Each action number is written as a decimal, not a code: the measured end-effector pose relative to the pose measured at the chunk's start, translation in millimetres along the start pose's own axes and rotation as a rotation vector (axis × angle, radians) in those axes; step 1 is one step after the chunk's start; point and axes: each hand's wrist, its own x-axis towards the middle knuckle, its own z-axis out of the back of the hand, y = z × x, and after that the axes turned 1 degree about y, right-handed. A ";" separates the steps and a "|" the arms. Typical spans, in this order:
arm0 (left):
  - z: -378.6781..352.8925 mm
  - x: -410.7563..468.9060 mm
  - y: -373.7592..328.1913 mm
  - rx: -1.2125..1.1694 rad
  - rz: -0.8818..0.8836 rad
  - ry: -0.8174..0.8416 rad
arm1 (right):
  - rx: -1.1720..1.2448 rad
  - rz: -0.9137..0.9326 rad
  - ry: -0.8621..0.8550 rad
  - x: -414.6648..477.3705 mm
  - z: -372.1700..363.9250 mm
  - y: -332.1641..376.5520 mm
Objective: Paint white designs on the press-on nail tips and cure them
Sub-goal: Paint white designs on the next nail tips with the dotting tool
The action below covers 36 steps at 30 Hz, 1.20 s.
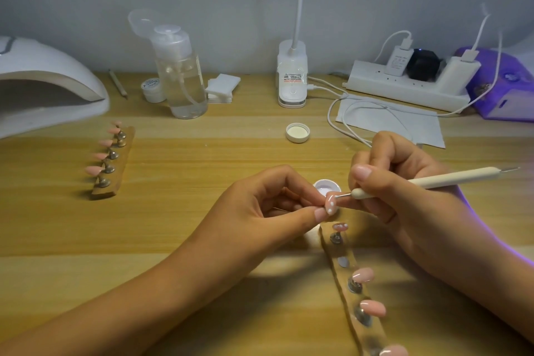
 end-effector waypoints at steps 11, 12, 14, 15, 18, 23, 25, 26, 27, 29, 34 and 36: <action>0.0 -0.5 -0.8 0.014 0.001 -0.002 | 0.044 -0.018 -0.006 0.8 -0.1 -0.4; 0.0 -0.6 -0.8 0.015 0.003 -0.003 | 0.053 -0.019 -0.010 0.7 0.1 -0.5; 0.1 -0.7 -0.8 0.017 0.005 -0.003 | 0.046 -0.016 -0.005 0.7 -0.2 -0.7; 0.2 -0.6 -0.7 0.019 0.005 -0.002 | 0.037 -0.014 0.002 0.9 -0.6 -0.8; 0.4 -0.5 -0.5 0.023 0.008 -0.006 | 0.042 -0.020 0.003 1.1 -0.6 -1.2; 0.3 -0.5 -0.9 0.017 0.005 -0.003 | 0.021 -0.025 0.011 0.9 0.7 -0.5; 0.2 -0.2 -0.6 0.020 0.005 -0.005 | 0.031 -0.018 0.011 0.9 0.1 -0.5; 0.2 -0.2 -0.3 0.023 0.004 -0.004 | 0.032 -0.015 0.010 0.9 -0.4 -0.7; 0.0 0.0 -0.1 0.023 0.002 -0.004 | 0.033 -0.013 0.007 0.5 -0.8 -0.7; 0.1 0.4 0.1 0.022 0.001 -0.003 | 0.039 -0.011 0.003 0.4 -1.2 -1.0; 0.4 0.0 0.5 0.021 0.002 0.001 | 0.038 -0.020 0.000 0.9 -0.4 -1.5; 0.5 -0.5 0.5 0.021 0.002 0.006 | 0.033 -0.018 0.006 0.8 0.0 -1.7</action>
